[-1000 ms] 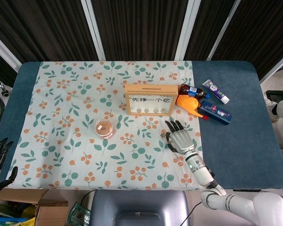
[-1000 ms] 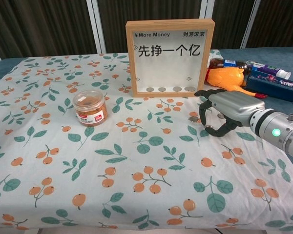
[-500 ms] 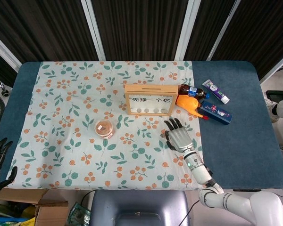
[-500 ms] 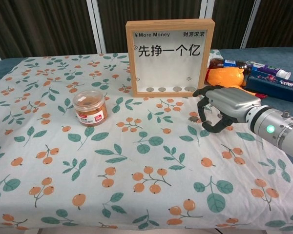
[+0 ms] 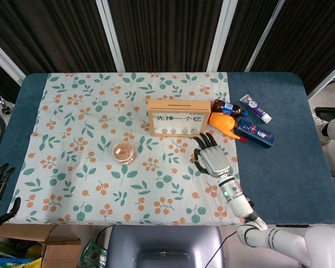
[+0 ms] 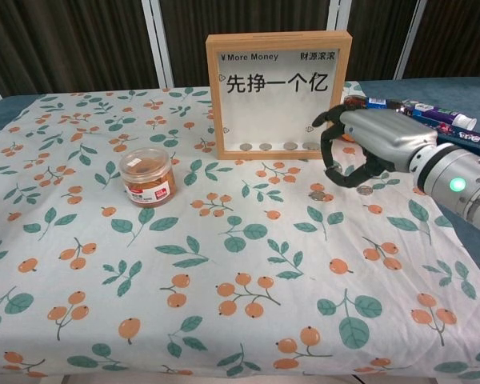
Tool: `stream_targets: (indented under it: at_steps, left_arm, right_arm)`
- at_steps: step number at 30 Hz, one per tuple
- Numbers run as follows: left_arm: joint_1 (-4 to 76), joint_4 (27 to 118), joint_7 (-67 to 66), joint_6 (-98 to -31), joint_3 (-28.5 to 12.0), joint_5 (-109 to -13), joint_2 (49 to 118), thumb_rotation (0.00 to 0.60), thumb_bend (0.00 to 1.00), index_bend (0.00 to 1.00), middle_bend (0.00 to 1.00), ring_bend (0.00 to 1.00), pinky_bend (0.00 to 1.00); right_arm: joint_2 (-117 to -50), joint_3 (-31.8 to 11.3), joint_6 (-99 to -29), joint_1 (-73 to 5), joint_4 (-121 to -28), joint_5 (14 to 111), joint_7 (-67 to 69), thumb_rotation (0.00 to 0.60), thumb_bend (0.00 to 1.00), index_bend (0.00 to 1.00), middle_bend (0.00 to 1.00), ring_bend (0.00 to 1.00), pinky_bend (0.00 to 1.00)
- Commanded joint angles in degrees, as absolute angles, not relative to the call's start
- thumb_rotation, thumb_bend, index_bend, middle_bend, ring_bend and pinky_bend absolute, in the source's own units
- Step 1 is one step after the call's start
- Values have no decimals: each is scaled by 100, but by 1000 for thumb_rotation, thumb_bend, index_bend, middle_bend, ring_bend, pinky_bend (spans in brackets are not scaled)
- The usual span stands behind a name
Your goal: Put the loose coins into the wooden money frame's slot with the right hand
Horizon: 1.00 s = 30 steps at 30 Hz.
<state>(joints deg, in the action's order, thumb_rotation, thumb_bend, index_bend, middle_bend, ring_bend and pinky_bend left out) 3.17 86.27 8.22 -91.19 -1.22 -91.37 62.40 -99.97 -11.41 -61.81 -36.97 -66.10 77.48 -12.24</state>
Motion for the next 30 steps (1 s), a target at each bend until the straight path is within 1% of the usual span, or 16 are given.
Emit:
stream_targets:
  at_steps: [1, 7, 10, 14, 16, 22, 26, 30]
  left_arm:
    - [324, 8631, 804, -9106, -127, -9128, 6246, 600, 443, 0, 0, 0, 0]
    - [353, 8646, 747, -9033, -137, -9088, 6263, 600, 443, 0, 0, 0, 0]
    - [364, 8652, 728, -9020, -145, -9078, 6271, 600, 443, 0, 0, 0, 0]
    - [394, 8647, 726, -8949, -140, -9065, 6273, 600, 445, 0, 0, 0, 0]
    - [410, 8642, 717, -8912, -149, -9038, 6274, 600, 444, 0, 0, 0, 0]
    - [434, 8624, 764, -8837, -178, -8945, 6266, 600, 444, 0, 0, 0, 0]
    - [457, 8616, 765, -8781, -187, -8909, 6266, 600, 446, 0, 0, 0, 0]
    - [467, 8611, 764, -8756, -187, -8894, 6266, 600, 445, 0, 0, 0, 0]
  right_arm:
    - [-9514, -1367, -6501, -3719, -7304, 7922, -1281, 600, 607, 748, 245, 72, 132]
    - [-8893, -1946, -6643, -3931, -8306, 7740, -1837, 600, 607, 747, 245, 75, 149]
    - [-8689, -2321, -6553, -4136, -8641, 7437, -2142, 600, 606, 747, 245, 78, 164]
    - [-8568, -2755, -6320, -4519, -8704, 6925, -2593, 600, 606, 747, 245, 79, 208]
    - [-8551, -2935, -6177, -4771, -8614, 6652, -2859, 600, 606, 747, 245, 79, 211]
    - [-8552, -3205, -5663, -5474, -8209, 5794, -3511, 600, 606, 746, 245, 81, 213]
    - [-8553, -3263, -5285, -5871, -7901, 5020, -3850, 600, 607, 747, 245, 81, 213]
    - [-8642, -3229, -5153, -6167, -7612, 4349, -4030, 600, 606, 747, 245, 81, 212]
